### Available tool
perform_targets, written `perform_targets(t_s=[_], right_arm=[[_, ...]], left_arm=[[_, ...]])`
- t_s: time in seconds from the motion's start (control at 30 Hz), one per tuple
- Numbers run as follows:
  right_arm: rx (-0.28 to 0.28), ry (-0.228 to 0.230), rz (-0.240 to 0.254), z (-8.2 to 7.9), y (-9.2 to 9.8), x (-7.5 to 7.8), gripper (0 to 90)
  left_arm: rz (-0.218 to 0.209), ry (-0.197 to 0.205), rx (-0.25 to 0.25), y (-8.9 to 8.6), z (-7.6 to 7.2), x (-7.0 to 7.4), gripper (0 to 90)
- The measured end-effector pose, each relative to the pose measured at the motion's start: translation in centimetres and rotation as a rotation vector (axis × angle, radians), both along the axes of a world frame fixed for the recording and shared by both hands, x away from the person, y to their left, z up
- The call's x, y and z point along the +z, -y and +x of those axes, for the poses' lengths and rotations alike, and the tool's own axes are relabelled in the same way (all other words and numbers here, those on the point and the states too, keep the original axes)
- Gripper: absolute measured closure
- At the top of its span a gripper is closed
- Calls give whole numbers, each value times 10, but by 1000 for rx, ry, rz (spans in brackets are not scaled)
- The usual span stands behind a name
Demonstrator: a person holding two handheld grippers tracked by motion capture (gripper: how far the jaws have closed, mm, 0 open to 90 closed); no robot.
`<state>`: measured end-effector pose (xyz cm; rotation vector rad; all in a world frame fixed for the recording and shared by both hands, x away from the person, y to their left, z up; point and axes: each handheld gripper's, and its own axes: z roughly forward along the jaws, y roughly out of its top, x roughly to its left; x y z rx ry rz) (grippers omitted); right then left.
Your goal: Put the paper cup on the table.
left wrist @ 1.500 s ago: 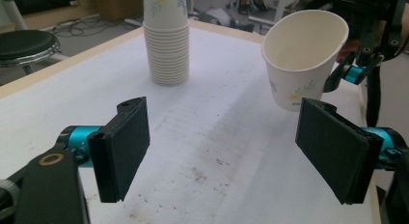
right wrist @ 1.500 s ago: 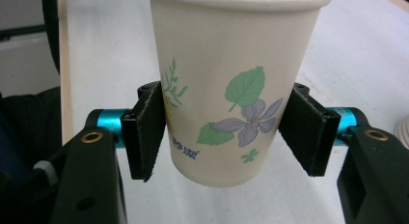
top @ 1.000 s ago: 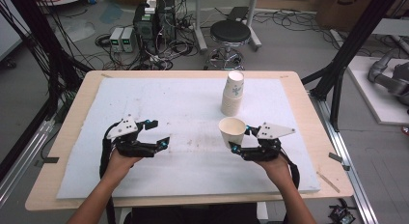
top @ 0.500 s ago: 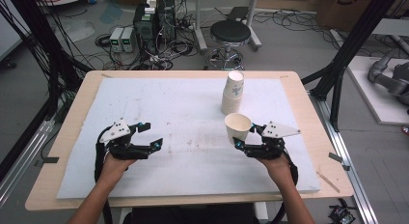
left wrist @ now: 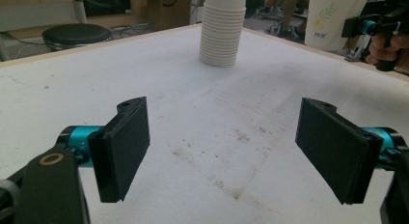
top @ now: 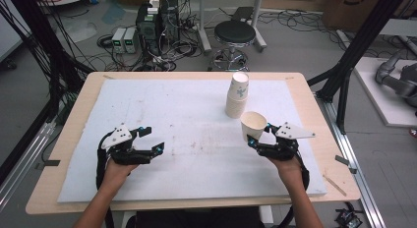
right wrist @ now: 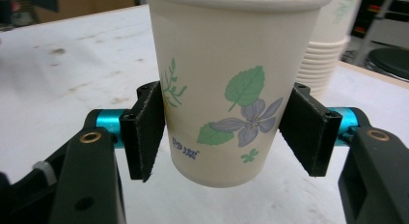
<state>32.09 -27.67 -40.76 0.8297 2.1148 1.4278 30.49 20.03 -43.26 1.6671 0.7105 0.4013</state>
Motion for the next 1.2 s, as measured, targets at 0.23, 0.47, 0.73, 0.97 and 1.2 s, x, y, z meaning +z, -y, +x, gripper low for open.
perform_targets(t_s=[0.23,0.47,0.73,0.97,1.2], right_arm=[[-126,-18,-7,8,15,-7,358],[-213,-83,-25,20,25,-17,358],[-249,-176,-73,31,20,-27,357],[-263,-200,-117,32,19,-31,357],[-265,-200,-156,26,27,-38,348]], left_arm=[[10,-1,9,-1,1,-3,197],[15,0,17,-2,1,-5,198],[21,-5,22,-3,1,-5,200],[28,-14,21,-3,1,-6,200],[26,-14,16,-2,2,-7,200]])
